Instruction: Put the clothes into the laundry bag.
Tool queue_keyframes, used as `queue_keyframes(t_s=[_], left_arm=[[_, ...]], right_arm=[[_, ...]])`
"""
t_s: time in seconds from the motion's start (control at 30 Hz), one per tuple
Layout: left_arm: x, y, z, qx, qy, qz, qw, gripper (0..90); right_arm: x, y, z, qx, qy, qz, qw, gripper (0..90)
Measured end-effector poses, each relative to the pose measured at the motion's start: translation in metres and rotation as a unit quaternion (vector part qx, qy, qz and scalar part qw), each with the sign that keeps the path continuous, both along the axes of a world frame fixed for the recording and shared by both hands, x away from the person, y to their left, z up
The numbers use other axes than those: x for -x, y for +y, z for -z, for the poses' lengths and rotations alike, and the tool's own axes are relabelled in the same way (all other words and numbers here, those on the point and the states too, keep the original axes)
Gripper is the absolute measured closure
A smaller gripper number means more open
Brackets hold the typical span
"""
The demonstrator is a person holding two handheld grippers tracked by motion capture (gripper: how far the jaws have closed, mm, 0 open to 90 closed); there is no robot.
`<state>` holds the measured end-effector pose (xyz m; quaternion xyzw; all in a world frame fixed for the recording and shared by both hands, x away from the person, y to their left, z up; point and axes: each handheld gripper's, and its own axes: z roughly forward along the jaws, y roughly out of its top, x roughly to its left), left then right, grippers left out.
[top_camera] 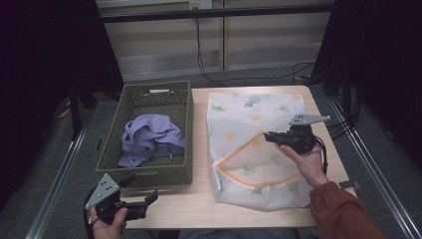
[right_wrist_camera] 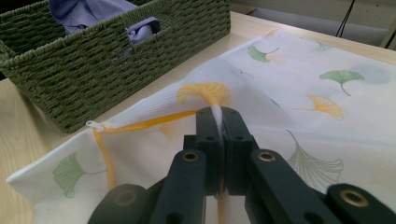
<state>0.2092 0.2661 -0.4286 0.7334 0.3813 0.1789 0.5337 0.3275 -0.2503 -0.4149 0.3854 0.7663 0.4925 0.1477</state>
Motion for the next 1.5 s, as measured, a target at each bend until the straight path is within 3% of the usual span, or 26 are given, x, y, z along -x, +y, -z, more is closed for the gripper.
queue_keyframes(t_s=[0.27, 0.43, 0.47, 0.67, 0.73, 0.9, 1.03, 1.2, 1.33, 1.43, 1.5], left_arm=[[0.000, -0.004, 0.000, -0.009, 0.010, 0.006, 0.9999, 4.1], [-0.001, -0.005, 0.000, -0.004, 0.013, 0.010, 0.9999, 4.1], [-0.001, -0.005, 0.000, -0.004, 0.013, 0.006, 0.9999, 4.1], [-0.004, -0.004, -0.004, 0.002, 0.017, 0.015, 0.9997, 6.2], [-0.005, -0.006, -0.006, -0.015, 0.011, 0.018, 0.9997, 7.8], [-0.011, -0.006, -0.014, -0.016, 0.006, 0.020, 0.9997, 7.8], [-0.018, -0.004, -0.021, -0.019, 0.006, 0.009, 0.9998, 7.4], [-0.030, 0.000, -0.030, -0.007, 0.009, 0.005, 0.9999, 5.4], [-0.042, -0.002, -0.036, -0.022, 0.013, 0.009, 0.9996, 5.3], [-0.052, -0.004, -0.039, -0.033, 0.004, 0.007, 0.9994, 7.5], [-0.060, -0.005, -0.039, -0.036, 0.011, 0.002, 0.9993, 7.6]], right_arm=[[-0.003, 0.001, -0.011, -0.013, -0.013, 0.003, 0.9998, 88.0], [-0.007, 0.001, -0.017, -0.020, -0.019, 0.005, 0.9996, 88.0], [-0.008, 0.001, -0.017, -0.030, -0.019, 0.006, 0.9994, 88.0], [-0.008, 0.003, -0.014, -0.022, -0.013, -0.002, 0.9997, 87.9], [-0.007, 0.003, -0.014, -0.024, -0.012, -0.002, 0.9996, 87.9], [-0.007, 0.002, -0.014, -0.023, -0.013, -0.005, 0.9996, 87.9], [-0.007, 0.002, -0.014, -0.025, -0.015, -0.008, 0.9996, 87.7], [-0.006, 0.000, -0.015, -0.025, -0.015, -0.008, 0.9996, 87.7], [-0.006, 0.000, -0.015, -0.023, -0.013, -0.010, 0.9996, 87.7], [-0.006, 0.001, -0.015, -0.026, -0.011, -0.007, 0.9996, 87.7], [-0.006, 0.001, -0.015, -0.026, -0.010, -0.007, 0.9996, 87.7]])
